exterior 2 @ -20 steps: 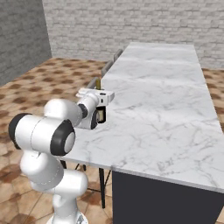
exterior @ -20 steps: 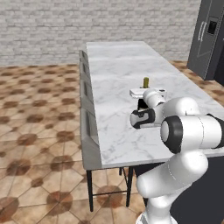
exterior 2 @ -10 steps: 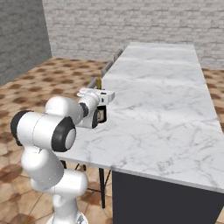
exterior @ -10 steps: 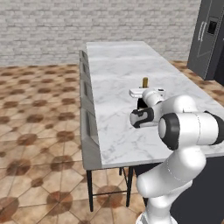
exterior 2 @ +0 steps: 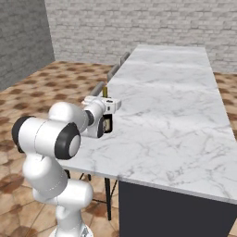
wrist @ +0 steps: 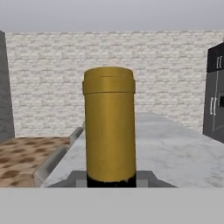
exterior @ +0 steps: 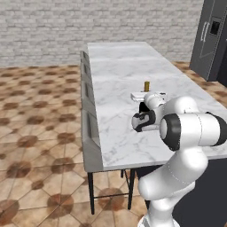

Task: Get the candle and the wine from the cabinet and move them to the dining counter.

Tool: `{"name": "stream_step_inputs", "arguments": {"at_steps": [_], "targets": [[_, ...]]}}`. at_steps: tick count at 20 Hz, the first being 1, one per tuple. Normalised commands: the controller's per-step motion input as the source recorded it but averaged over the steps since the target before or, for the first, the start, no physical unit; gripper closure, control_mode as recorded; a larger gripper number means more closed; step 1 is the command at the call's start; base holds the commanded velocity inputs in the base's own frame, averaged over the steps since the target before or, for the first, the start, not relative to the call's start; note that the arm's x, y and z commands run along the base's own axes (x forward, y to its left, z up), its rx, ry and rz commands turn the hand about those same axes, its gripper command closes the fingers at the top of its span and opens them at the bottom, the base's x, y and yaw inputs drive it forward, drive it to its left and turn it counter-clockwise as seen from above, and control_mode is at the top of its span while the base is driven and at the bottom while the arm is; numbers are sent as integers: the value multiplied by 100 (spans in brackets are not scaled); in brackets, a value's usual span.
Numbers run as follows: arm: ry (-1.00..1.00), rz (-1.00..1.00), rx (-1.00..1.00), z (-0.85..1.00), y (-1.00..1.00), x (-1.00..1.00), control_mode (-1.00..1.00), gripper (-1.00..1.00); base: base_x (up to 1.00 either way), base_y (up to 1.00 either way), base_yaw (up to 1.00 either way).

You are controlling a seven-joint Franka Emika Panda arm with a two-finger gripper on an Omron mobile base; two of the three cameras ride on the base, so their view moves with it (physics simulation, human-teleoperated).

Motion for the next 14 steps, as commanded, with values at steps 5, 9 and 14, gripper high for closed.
{"name": "stream_step_inputs", "arguments": {"at_steps": [5, 9, 14], "targets": [[0, 0, 0, -21, 0, 0, -100, 100, 0, 0, 0], [0, 0, 0, -20, 0, 0, -100, 100, 0, 0, 0], [0, 0, 0, -19, 0, 0, -100, 100, 0, 0, 0]]}}
